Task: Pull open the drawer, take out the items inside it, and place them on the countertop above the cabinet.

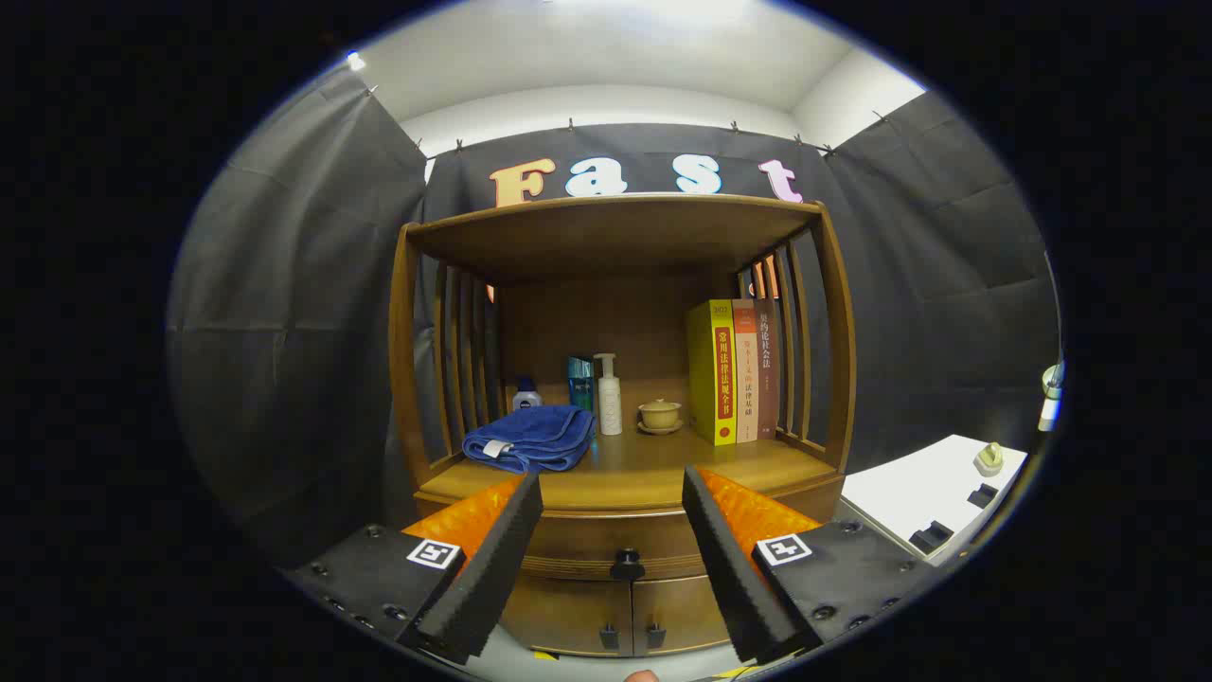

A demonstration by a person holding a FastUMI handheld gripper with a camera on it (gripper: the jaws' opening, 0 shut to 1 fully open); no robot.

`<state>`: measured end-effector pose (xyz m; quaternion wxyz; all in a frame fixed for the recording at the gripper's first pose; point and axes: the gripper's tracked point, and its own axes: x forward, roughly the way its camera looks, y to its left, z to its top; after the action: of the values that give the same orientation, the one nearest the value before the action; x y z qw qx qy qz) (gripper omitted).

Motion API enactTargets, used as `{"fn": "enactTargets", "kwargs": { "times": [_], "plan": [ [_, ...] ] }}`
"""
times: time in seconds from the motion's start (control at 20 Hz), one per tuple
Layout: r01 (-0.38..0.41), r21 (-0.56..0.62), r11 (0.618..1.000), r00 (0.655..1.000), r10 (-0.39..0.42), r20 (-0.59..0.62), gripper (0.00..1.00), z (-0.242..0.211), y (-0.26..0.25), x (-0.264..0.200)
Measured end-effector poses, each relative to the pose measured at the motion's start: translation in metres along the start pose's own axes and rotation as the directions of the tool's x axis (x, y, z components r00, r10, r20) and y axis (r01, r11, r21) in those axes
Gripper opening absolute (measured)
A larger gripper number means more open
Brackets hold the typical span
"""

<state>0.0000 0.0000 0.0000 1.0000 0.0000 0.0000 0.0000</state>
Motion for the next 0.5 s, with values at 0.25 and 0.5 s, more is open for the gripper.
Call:
{"fn": "enactTargets", "kwargs": {
  "times": [0.25,0.5],
  "plan": [
    [0.007,0.01,1.0,1.0,-0.007,-0.008,0.98,-0.0021,-0.0085,0.0017],
    [0.011,-0.036,0.999,1.0,-0.011,0.003,0.98,-0.0004,-0.0095,-0.0008]
  ]
}}
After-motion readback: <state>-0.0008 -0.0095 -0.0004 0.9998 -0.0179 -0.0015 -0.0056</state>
